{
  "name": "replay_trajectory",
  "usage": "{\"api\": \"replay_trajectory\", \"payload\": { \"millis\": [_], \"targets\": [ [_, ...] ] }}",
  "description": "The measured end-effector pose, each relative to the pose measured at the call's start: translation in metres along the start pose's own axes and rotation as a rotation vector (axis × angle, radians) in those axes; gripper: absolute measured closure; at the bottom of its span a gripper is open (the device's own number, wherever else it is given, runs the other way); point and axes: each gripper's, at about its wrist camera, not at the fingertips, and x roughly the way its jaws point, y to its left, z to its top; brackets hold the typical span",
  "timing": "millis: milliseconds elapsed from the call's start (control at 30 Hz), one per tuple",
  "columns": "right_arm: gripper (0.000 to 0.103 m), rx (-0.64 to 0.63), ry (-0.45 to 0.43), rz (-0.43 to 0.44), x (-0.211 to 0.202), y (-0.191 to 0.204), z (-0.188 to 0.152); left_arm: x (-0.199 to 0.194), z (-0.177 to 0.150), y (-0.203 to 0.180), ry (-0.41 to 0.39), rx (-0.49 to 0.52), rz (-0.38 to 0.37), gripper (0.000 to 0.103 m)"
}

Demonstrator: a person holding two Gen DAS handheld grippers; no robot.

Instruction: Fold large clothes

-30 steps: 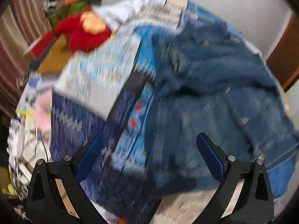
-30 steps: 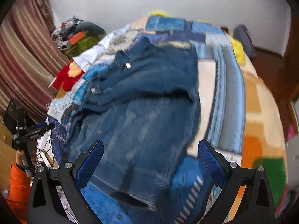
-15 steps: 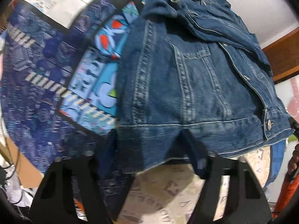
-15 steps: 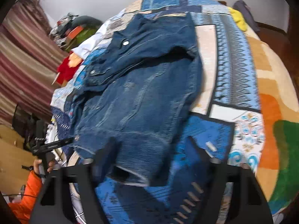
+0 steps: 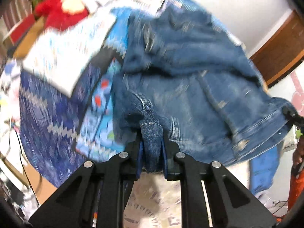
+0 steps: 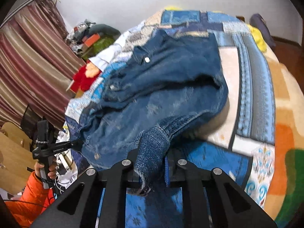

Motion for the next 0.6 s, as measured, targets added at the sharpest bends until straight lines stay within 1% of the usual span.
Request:
{"api": "replay_trajectory", "payload": {
  "millis": [100, 200, 300, 333, 400, 467, 500, 533, 600],
  "targets": [
    [0.091, -0.045, -0.046, -0.001, -0.004, 0.010, 0.021, -0.021, 0.030, -0.011, -0.078, 0.019, -0.032, 0.088],
    [0.092, -0.061, -0.095, -0.004, -0.008, 0.014, 0.046, -0.037, 0.064, -0.023, -0.149, 0.037, -0.050, 0.088],
    [0.092, -0.072, -0.149, -0.019, -0.010, 0.013, 0.075, -0.047, 0.101, -0.026, -0.209, 0.020, -0.075, 0.088],
    [0.093, -0.073, -0.169, -0.025, -0.010, 0.011, 0.088, -0.048, 0.115, -0.027, -0.230, 0.012, -0.072, 0.089],
    [0.093, -0.067, -0.202, -0.041, -0.008, 0.006, 0.114, -0.047, 0.142, -0.024, -0.263, -0.008, -0.052, 0.089],
    [0.093, -0.052, -0.231, -0.065, -0.001, -0.002, 0.142, -0.039, 0.171, -0.015, -0.282, -0.051, -0.035, 0.089],
    [0.093, -0.045, -0.240, -0.078, 0.003, -0.007, 0.157, -0.032, 0.190, -0.008, -0.287, -0.083, -0.026, 0.089],
    [0.093, -0.034, -0.248, -0.087, 0.008, -0.012, 0.170, -0.028, 0.199, -0.005, -0.288, -0.104, -0.021, 0.089],
    [0.094, -0.005, -0.248, -0.104, 0.028, -0.025, 0.202, -0.007, 0.227, 0.004, -0.283, -0.141, 0.003, 0.089]
  ]
}}
